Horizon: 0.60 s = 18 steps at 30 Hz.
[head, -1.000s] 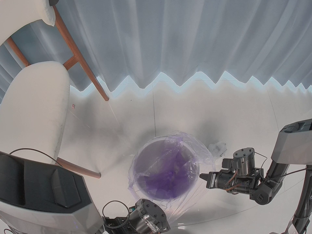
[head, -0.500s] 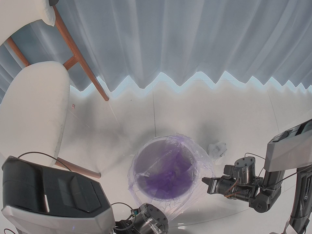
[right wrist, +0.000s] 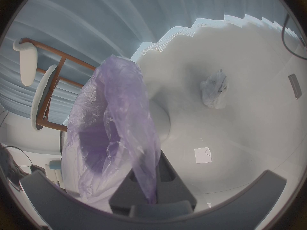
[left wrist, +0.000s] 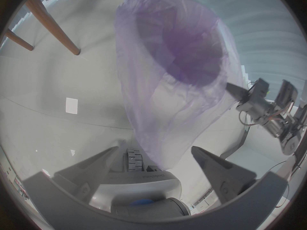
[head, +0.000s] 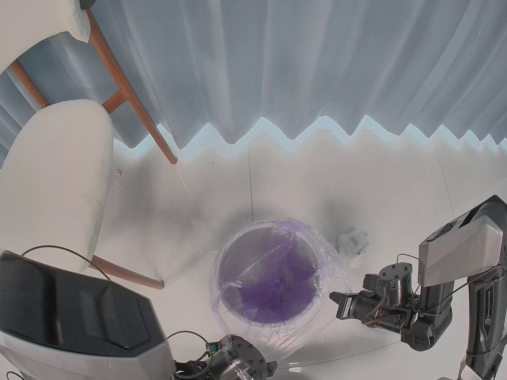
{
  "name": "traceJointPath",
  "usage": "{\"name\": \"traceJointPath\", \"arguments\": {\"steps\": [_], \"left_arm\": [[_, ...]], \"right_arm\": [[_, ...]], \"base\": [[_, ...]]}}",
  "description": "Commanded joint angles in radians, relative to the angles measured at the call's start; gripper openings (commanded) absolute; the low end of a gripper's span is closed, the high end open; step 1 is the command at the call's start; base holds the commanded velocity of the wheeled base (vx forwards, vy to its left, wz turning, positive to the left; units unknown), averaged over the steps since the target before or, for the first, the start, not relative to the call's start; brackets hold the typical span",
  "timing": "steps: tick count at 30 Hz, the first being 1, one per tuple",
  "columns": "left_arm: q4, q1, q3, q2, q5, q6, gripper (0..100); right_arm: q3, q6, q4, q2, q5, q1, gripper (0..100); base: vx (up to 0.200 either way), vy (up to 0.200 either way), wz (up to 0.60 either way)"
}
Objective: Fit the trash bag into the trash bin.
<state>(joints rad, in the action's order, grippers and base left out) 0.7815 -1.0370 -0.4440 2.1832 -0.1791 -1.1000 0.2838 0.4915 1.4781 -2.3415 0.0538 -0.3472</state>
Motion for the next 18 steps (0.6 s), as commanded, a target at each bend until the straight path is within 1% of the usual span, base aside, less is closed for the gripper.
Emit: {"name": "traceJointPath", "arguments": {"steps": [1,2,4,5,7,8,10,12,13,16,18], "left_arm": [[-0.001,0.002,0.1,-0.206,0.001,-0.003,100],[0.012,0.003,0.163,-0.269,-0.002,0.005,100],[0.013,0.014,0.211,-0.307,-0.006,0.011,100],[0.013,0.023,0.232,-0.322,-0.011,0.015,100],[0.013,0.023,0.232,-0.322,-0.011,0.015,100],[0.015,0.115,0.254,-0.356,-0.028,0.011,100],[0.03,0.169,0.251,-0.361,-0.023,0.005,100],[0.047,0.19,0.251,-0.356,-0.022,0.008,100],[0.088,0.216,0.252,-0.342,-0.02,0.014,100],[0.156,0.23,0.243,-0.278,-0.008,0.022,100],[0.214,0.249,0.237,-0.223,-0.008,0.045,100]], "right_arm": [[-0.006,-0.001,-0.001,0.004,0.001,0.008,0],[-0.006,-0.001,-0.001,0.004,0.001,0.016,0],[-0.006,-0.001,-0.001,0.004,0.001,0.017,0],[-0.005,-0.001,-0.001,0.004,0.001,0.019,0],[-0.005,-0.001,-0.001,0.004,0.001,0.019,0],[-0.006,-0.001,0.001,0.007,0.001,0.019,0],[-0.008,0.001,-0.001,0.013,0.001,0.019,0],[-0.011,0.001,-0.001,0.016,0.001,0.019,0],[-0.015,0.001,-0.001,0.021,0.001,0.019,0],[-0.017,0.001,-0.002,0.036,0.001,0.019,0],[-0.015,0.001,-0.002,0.041,0.001,0.019,0]], "base": [[0.0,0.0,0.0],[0.0,0.0,0.0],[0.0,0.0,0.0],[0.0,0.0,0.0],[0.0,0.0,0.0],[0.0,0.0,0.0],[0.0,0.0,0.0],[0.0,0.0,0.0],[0.0,0.0,0.0],[0.0,0.0,0.0],[0.0,0.0,0.0]]}}
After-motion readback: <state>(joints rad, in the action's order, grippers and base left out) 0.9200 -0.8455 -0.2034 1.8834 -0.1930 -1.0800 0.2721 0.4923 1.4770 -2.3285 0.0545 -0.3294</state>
